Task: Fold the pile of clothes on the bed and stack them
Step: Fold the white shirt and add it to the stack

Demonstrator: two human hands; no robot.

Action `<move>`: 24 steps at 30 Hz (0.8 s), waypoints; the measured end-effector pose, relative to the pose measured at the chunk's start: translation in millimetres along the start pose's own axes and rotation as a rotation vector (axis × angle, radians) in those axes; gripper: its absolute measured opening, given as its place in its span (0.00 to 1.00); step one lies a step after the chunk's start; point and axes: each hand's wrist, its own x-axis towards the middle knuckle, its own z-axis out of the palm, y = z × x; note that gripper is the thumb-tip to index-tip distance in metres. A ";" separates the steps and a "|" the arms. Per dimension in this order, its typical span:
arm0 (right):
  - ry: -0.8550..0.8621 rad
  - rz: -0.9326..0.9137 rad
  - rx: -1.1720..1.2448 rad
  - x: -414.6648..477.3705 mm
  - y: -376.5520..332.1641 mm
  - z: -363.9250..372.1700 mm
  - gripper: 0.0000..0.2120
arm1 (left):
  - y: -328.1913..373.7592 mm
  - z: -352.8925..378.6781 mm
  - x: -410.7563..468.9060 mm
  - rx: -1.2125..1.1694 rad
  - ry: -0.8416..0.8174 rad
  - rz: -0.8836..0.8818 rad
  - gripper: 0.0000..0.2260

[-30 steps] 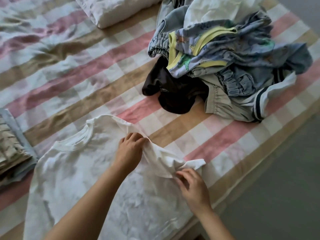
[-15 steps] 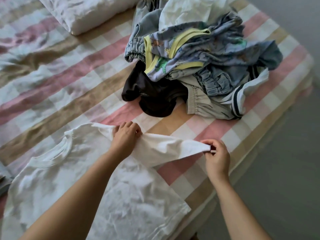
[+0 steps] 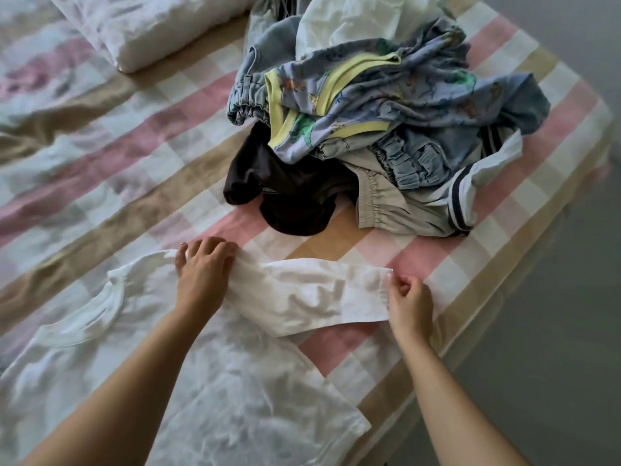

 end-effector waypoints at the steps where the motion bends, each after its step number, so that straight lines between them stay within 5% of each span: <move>1: -0.017 0.013 -0.090 3.8 -4.6 3.6 0.15 | -2.2 -0.7 2.6 0.013 -0.044 -0.003 0.09; 5: -0.020 -0.055 -0.114 10.5 -13.6 4.3 0.10 | -3.4 2.5 9.5 0.090 -0.176 0.026 0.08; 12: 0.218 -0.355 0.105 54.0 -57.5 -7.6 0.13 | 6.5 9.4 34.6 -0.102 0.103 0.035 0.02; 20: 0.284 -0.424 -0.125 93.6 -73.5 11.1 0.12 | 13.9 35.4 38.5 -0.026 0.190 -0.100 0.16; 22: 0.345 -0.537 -0.067 71.8 -78.4 14.1 0.14 | 16.5 28.5 27.7 -0.090 0.215 -0.145 0.17; 24: 0.227 -0.688 -0.001 38.2 -82.6 21.8 0.11 | 18.1 19.4 9.3 -0.110 0.224 -0.168 0.16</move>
